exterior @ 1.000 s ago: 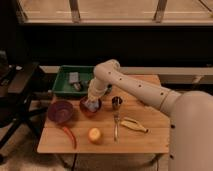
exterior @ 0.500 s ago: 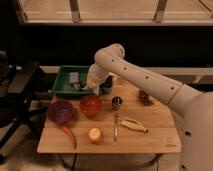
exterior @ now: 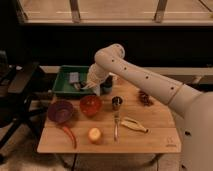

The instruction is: Wipe tray with towel

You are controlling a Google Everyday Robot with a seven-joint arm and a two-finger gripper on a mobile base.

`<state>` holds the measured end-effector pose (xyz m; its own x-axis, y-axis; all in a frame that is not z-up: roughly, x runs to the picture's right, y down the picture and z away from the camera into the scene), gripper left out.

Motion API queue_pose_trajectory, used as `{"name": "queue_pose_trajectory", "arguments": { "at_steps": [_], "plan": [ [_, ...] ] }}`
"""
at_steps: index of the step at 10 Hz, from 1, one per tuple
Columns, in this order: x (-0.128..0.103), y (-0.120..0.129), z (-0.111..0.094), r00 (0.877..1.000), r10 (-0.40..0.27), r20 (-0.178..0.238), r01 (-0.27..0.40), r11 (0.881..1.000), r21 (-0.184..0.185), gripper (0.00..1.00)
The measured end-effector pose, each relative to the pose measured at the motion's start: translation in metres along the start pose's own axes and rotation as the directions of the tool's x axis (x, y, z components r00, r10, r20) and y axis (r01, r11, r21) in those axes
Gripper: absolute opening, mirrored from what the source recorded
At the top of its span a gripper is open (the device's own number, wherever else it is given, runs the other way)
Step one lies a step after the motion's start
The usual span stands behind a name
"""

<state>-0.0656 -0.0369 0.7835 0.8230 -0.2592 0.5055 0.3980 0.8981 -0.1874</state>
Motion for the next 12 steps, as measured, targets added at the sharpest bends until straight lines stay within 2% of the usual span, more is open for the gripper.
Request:
{"name": "queue_pose_trajectory", "arguments": {
  "at_steps": [2, 6, 8, 12],
  "plan": [
    [0.006, -0.025, 0.008, 1.0, -0.024, -0.002, 0.024, 0.998, 0.05, 0.0],
    [0.02, -0.091, 0.041, 0.996, -0.089, 0.007, 0.087, 0.989, 0.119, 0.0],
    [0.019, -0.105, 0.056, 0.995, -0.097, 0.036, 0.091, 0.986, 0.137, 0.0],
    [0.021, -0.106, 0.057, 0.995, -0.095, 0.038, 0.089, 0.986, 0.14, 0.0]
  ]
}}
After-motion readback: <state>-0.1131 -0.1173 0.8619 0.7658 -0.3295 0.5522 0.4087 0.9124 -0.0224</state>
